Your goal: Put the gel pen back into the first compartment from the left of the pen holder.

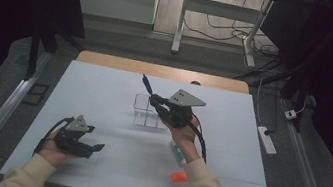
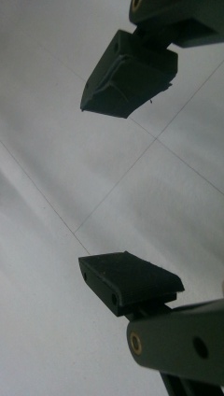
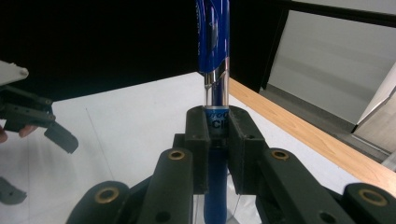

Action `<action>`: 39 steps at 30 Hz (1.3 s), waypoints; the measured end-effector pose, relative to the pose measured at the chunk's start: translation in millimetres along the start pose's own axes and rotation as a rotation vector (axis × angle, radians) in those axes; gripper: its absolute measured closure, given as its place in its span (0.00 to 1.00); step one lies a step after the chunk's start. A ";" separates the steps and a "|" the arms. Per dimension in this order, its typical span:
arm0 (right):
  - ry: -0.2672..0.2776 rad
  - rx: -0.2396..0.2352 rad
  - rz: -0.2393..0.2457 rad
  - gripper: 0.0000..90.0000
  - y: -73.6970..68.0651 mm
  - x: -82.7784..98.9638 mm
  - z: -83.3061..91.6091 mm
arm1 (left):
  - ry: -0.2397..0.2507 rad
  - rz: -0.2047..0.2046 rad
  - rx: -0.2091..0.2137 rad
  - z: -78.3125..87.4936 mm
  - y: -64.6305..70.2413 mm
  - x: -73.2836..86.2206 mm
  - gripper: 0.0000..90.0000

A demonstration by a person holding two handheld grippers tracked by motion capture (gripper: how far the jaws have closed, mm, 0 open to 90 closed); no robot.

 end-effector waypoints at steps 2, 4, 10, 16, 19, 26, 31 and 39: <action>0.006 0.001 -0.007 0.88 0.8 -1.1 -3.0 | 0.000 0.000 -0.001 0.1 0.0 0.1 0.25; 0.007 -0.002 -0.017 0.88 1.7 -1.8 -6.1 | -0.001 0.000 -0.002 0.1 -0.3 0.1 0.25; 0.011 -0.002 -0.024 0.88 2.8 -2.7 -15.0 | 0.000 0.003 -0.003 0.6 -0.2 0.3 0.25; 0.022 -0.005 -0.037 0.88 3.8 -2.0 -24.4 | -0.004 -0.001 -0.007 0.4 -0.2 0.7 0.25; 0.025 -0.007 -0.045 0.88 4.4 -1.5 -29.2 | -0.005 -0.002 -0.007 0.3 -0.3 0.9 0.25; 0.040 -0.011 -0.058 0.88 6.2 -1.9 -41.3 | -0.010 -0.008 -0.005 0.1 -0.5 1.3 0.25; 0.050 -0.021 -0.069 0.88 6.2 -0.5 -48.9 | -0.012 -0.010 -0.005 0.1 -1.1 1.8 0.25; 0.059 -0.026 -0.085 0.88 7.8 3.6 -59.3 | -0.013 -0.012 -0.004 0.0 -1.1 2.2 0.25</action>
Point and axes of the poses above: each handheld gripper's, and its own axes: z roughly backward along the jaws, x roughly out of its underside, y roughly to its right, the point moved 1 cm from there along -z, roughly forward along the jaws, and after that the axes turned 11 degrees about -z, right-handed, at the moved point
